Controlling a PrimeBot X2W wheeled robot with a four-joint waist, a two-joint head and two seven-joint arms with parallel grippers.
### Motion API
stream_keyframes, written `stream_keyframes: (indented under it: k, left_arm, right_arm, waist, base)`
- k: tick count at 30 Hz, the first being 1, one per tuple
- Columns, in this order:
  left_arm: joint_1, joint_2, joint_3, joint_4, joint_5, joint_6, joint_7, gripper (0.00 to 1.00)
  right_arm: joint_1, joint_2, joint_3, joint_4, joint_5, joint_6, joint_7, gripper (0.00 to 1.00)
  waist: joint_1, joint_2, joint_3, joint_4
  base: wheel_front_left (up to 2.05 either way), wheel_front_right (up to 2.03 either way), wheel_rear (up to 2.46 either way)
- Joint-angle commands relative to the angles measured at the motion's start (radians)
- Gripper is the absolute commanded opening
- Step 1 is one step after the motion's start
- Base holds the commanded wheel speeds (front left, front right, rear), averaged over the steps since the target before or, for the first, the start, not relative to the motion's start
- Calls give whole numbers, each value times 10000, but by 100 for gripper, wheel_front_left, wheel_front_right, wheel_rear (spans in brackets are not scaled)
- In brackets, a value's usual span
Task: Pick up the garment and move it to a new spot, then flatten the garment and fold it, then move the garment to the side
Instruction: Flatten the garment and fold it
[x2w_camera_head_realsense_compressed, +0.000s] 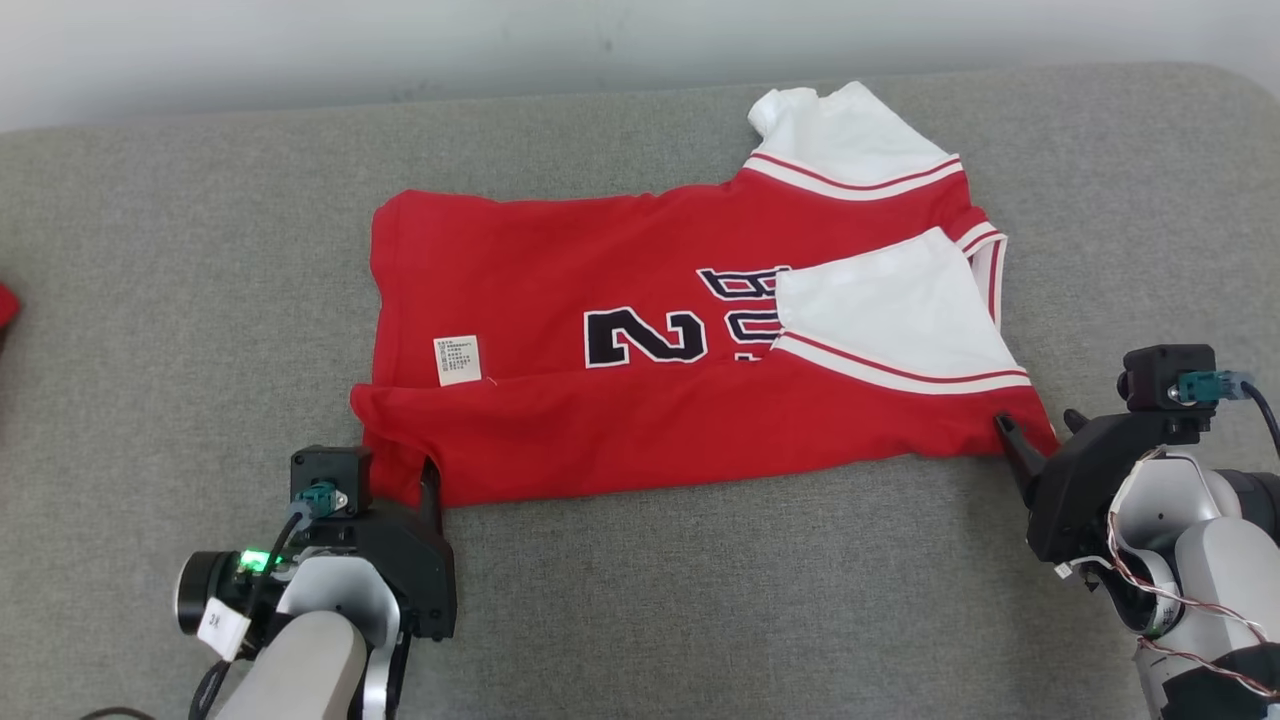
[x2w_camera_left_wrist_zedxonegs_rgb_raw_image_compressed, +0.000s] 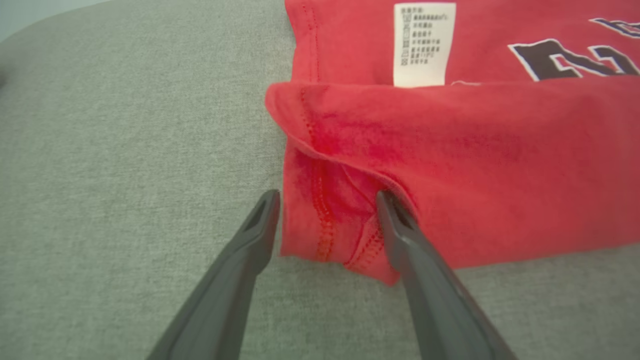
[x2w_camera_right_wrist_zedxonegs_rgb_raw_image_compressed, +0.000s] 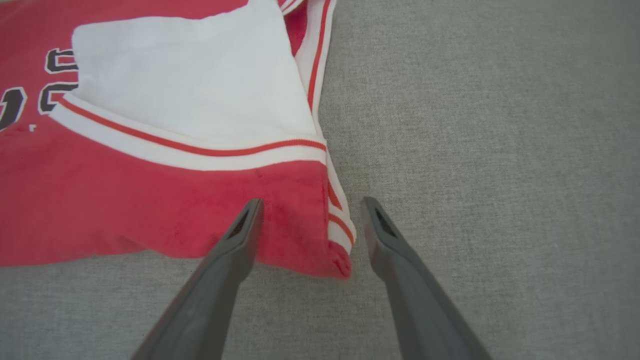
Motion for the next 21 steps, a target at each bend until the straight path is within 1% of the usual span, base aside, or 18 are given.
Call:
stream_keyframes:
  k: [1, 3, 7, 8, 9, 10, 11, 12, 13, 21]
  left_arm:
    - [-180, 31, -31, 127, 159, 58, 46, 100]
    - [-289, 45, -54, 270, 166, 139, 118, 100]
    - [-335, 61, 3, 462, 22, 104, 26, 100]
    - [-310, 66, 33, 509, -16, 116, 13, 100]
    - [-265, 65, 71, 558, -69, 117, 25, 100]
    - [-208, 62, 107, 613, -119, 92, 32, 93]
    - [-167, 61, 141, 657, -179, 51, 9, 52]
    - [-130, 51, 189, 674, -255, 36, -58, 13]
    - [-70, 33, 254, 682, -368, -3, -134, 0]
    - [686, -46, 505, 589, -954, -285, -472, 0]
  right_arm:
    - [-121, 37, 6, 161, -136, -21, 27, 100]
    - [-263, 72, 70, 365, -158, -21, 53, 100]
    - [-383, 128, 200, 688, -15, -21, 47, 100]
    - [-382, 129, 247, 754, -6, -21, 52, 90]
    - [-377, 135, 292, 802, 7, -21, 41, 42]
    - [-369, 139, 318, 846, 31, -21, 17, 17]
    - [-356, 130, 350, 881, 48, -21, -34, 0]
    - [-347, 127, 374, 895, 98, -21, -91, 0]
    - [-321, 117, 357, 882, 154, -21, -204, 0]
    - [197, -56, 170, 554, 532, -23, -547, 0]
  waist:
    - [1, 0, 132, 54]
    - [1, 0, 227, 77]
    - [1, 0, 360, 124]
    - [1, 0, 378, 129]
    - [1, 0, 390, 131]
    - [1, 0, 399, 134]
    - [1, 0, 400, 136]
    - [1, 0, 391, 138]
    - [1, 0, 368, 138]
    - [1, 0, -197, 131]
  base:
    - [0, 0, 0]
    - [0, 0, 0]
    - [0, 0, 0]
    - [0, 0, 0]
    - [0, 0, 0]
    - [0, 0, 0]
    - [0, 0, 0]
    - [0, 0, 0]
    - [0, 0, 0]
    - [0, 0, 0]
